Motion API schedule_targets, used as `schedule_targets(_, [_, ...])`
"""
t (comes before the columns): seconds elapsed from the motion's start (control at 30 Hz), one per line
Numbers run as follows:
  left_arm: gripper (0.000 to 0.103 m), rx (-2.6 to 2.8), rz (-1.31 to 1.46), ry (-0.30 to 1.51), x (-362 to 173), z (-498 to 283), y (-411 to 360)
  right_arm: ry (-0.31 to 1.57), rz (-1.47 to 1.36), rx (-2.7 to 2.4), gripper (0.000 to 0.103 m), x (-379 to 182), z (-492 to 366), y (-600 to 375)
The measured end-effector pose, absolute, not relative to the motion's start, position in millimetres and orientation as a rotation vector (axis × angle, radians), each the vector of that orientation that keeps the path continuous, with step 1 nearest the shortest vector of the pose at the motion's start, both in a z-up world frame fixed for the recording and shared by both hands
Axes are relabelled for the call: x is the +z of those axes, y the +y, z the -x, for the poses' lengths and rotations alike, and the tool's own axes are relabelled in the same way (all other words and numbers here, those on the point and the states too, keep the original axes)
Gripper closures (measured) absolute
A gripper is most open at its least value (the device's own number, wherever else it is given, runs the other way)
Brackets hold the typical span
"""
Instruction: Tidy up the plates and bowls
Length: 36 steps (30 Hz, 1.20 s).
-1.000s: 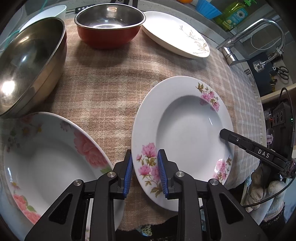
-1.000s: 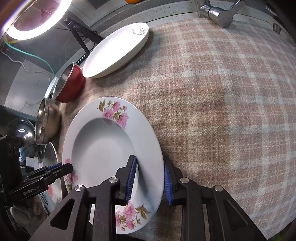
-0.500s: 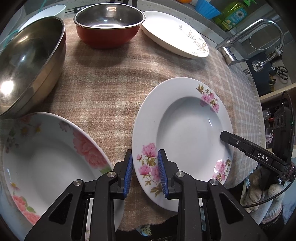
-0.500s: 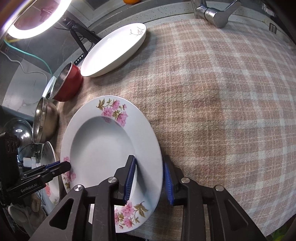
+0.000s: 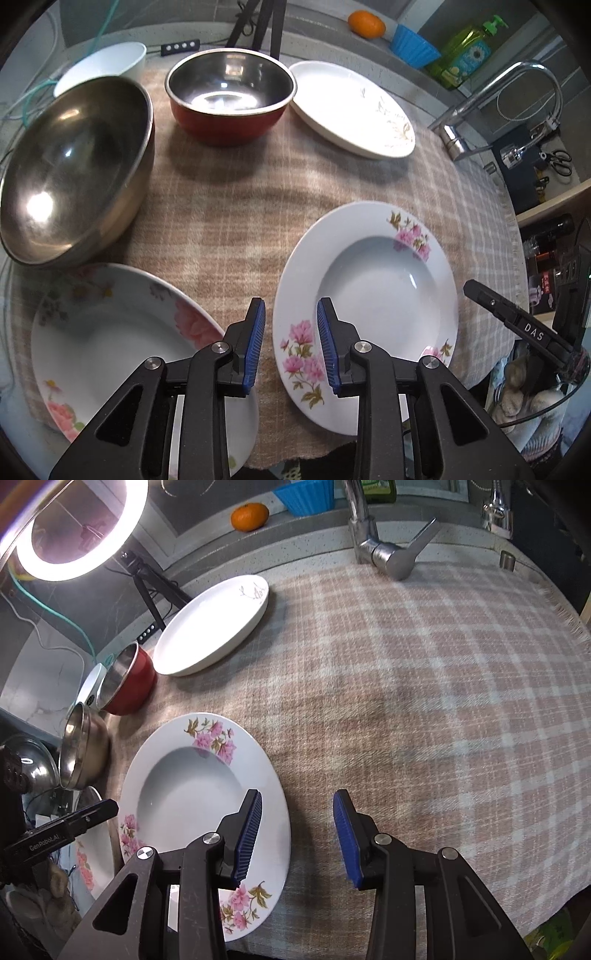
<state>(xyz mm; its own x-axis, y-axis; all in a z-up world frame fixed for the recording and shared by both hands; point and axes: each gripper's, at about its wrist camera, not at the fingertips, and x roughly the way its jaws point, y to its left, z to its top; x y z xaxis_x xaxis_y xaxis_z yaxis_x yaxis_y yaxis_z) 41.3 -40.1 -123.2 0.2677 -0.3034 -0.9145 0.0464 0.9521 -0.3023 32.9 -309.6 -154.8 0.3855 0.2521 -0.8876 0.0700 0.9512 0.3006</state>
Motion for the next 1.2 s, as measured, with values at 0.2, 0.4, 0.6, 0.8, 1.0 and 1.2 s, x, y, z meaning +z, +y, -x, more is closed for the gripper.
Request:
schedule_targets(0.2, [0.076,-0.261,0.269,1.192,-105,-40,-32,1.113,-0.329,0.124,0.066,-139,-31,-309])
schedule_targets(0.4, [0.075,-0.238,0.298,1.118,-86,-34,-9,1.052,-0.308,0.16,0.066,-122,-28,-297])
schedule_targets(0.6, [0.075,-0.132,0.317,1.093,-78,-19,34,1.012,-0.271,0.231,0.058,-106,-26,-265])
schedule_targets(0.8, [0.075,-0.031,0.368,1.108,-83,7,81,1.042,-0.21,0.302,0.058,-104,-27,-223])
schedule_targets(1.0, [0.075,0.031,0.414,1.114,-87,32,111,1.086,-0.203,0.398,0.058,-116,-29,-183])
schedule_targets(1.2, [0.075,0.077,0.47,1.109,-94,51,133,1.108,-0.151,0.488,0.058,-121,-29,-142])
